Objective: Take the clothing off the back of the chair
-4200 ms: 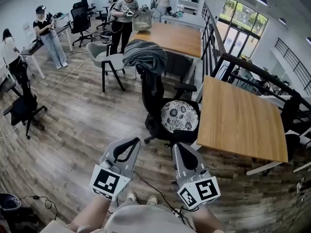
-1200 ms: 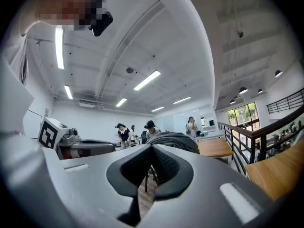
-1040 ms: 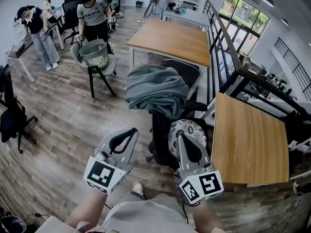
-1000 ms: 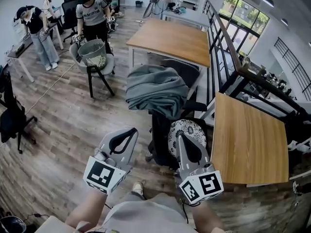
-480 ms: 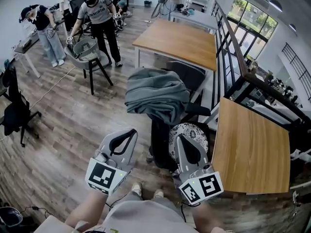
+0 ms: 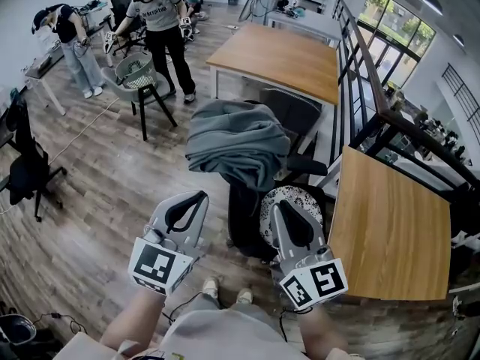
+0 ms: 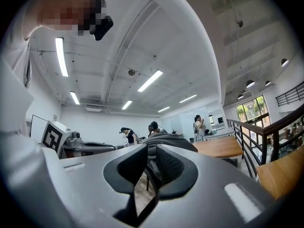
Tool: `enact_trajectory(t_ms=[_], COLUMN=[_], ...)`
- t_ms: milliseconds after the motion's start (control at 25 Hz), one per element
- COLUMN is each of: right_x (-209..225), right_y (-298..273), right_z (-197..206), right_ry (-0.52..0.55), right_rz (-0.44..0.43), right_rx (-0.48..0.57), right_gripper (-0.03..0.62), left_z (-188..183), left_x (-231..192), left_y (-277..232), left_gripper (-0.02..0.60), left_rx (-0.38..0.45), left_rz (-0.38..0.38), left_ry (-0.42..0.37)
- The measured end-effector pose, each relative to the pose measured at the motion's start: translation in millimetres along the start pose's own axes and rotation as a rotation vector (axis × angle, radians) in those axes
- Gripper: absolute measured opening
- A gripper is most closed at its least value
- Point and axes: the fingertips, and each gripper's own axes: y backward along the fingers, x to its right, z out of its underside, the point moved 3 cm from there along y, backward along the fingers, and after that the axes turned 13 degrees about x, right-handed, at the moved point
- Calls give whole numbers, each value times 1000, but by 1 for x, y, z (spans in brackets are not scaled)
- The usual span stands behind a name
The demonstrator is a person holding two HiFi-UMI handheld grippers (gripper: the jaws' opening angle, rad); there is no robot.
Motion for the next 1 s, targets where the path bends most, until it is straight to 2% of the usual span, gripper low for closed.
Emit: enact_trajectory(t_ms=[80, 280, 480, 680, 840, 1000], right_x=[7, 29, 52, 74, 78, 83], right_y=[-5, -23, -43, -56, -71, -84], right_z=[-2, -10, -12, -5, 11, 31], right_ry=[7, 24, -50, -93, -131, -183], right_rz=[-1, -12, -20, -11, -32, -50], right_rx=[0, 21, 58, 82, 63, 17], right_gripper=[86, 262, 394, 476, 586, 600], left_z=[-2, -12, -17, -7, 2, 15], left_x=[-6, -26, -47, -54, -64, -71], left_y=[-6, -25, -40, -54, -66, -79], left_gripper=[26, 90, 182, 292, 353, 375], left_rx=[10, 42, 58, 50, 53, 24], left_rz=[-14, -43, -62, -76, -97, -81], left_ry=[-5, -4, 10, 17, 27, 55])
